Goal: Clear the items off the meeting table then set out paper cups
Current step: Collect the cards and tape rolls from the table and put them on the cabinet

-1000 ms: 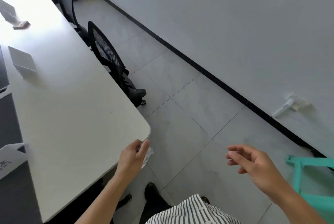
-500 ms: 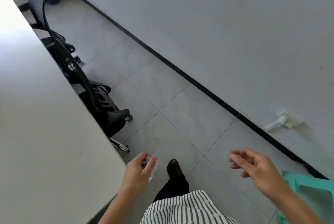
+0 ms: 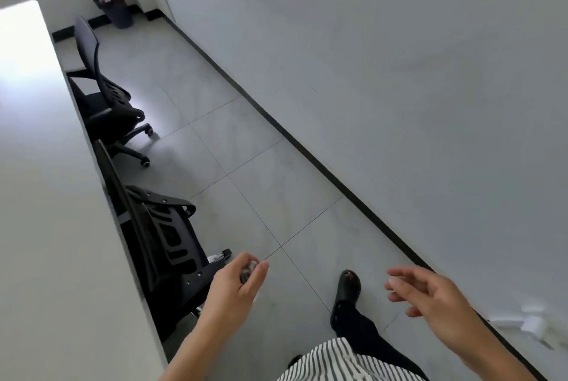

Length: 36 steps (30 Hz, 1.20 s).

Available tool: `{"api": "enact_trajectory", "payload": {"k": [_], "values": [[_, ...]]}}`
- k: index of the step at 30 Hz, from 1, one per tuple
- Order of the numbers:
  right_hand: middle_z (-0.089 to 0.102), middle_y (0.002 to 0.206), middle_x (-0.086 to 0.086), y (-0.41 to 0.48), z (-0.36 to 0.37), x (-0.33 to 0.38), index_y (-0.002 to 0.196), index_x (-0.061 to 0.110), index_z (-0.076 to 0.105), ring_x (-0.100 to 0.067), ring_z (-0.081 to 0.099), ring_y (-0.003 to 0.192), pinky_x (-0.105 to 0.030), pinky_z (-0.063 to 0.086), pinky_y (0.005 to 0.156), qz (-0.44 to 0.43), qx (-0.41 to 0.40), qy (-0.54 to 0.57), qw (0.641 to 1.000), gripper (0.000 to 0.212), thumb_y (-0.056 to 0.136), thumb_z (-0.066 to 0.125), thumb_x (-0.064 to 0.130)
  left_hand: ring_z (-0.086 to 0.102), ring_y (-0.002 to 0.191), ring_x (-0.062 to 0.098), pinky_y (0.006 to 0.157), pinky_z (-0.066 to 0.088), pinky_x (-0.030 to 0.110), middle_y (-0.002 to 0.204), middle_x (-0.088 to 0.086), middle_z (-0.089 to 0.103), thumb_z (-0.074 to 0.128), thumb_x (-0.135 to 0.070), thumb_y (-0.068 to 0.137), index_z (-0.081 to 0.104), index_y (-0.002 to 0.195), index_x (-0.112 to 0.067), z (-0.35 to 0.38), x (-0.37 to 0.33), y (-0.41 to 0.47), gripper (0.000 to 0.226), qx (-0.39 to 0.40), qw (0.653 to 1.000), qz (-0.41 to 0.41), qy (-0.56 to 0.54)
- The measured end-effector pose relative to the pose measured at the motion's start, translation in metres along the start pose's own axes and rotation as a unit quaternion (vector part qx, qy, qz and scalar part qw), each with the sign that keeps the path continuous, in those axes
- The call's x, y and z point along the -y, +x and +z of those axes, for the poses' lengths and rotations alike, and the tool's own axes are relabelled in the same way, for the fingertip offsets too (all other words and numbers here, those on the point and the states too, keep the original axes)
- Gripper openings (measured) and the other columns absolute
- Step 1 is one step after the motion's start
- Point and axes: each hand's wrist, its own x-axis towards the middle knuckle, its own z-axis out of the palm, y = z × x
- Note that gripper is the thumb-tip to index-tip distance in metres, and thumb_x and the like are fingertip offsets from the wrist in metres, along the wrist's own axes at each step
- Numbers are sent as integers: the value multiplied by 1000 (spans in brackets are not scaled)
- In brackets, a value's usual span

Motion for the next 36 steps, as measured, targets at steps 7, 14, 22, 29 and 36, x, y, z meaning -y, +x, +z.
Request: {"api": "enact_trajectory", "payload": {"k": [7,14,22,29,36], "values": [[74,89,5,175,-26,92,102,29,68,-1,69,79,-23,50,70,-44,71,-82,993,15,87,66,30,38,48,10,52,35,25,47,-10,45,60,-36,89,53,62,-27,-15,-23,110,29,-74,994,-74,-26],[72,99,9,316,-2,225,108,28,66,-7,68,93,-31,55,86,-139,147,-184,962,22,86,65,34,39,48,4,47,34,23,52,-6,47,57,-40,89,59,73,-17,-54,-55,182,28,-154,981,-95,-65],[71,100,4,431,119,314,109,28,66,-10,68,94,-31,55,86,-149,232,-229,934,24,86,65,36,41,49,5,51,37,25,54,-4,52,58,-37,89,62,74,-19,-137,-8,281,23,-213,957,-171,-98],[71,101,10,483,209,405,108,36,64,-4,67,94,-22,51,79,-150,292,-260,908,23,85,65,38,43,51,5,49,37,19,60,-3,53,58,-40,89,61,77,-24,-258,-9,379,20,-262,951,-132,-92],[73,98,8,568,302,494,107,32,66,-2,70,84,-19,51,70,-162,338,-276,885,21,86,66,33,49,55,9,54,42,24,67,-6,59,57,-41,88,61,77,-24,-327,27,426,21,-343,912,-195,-109]]}}
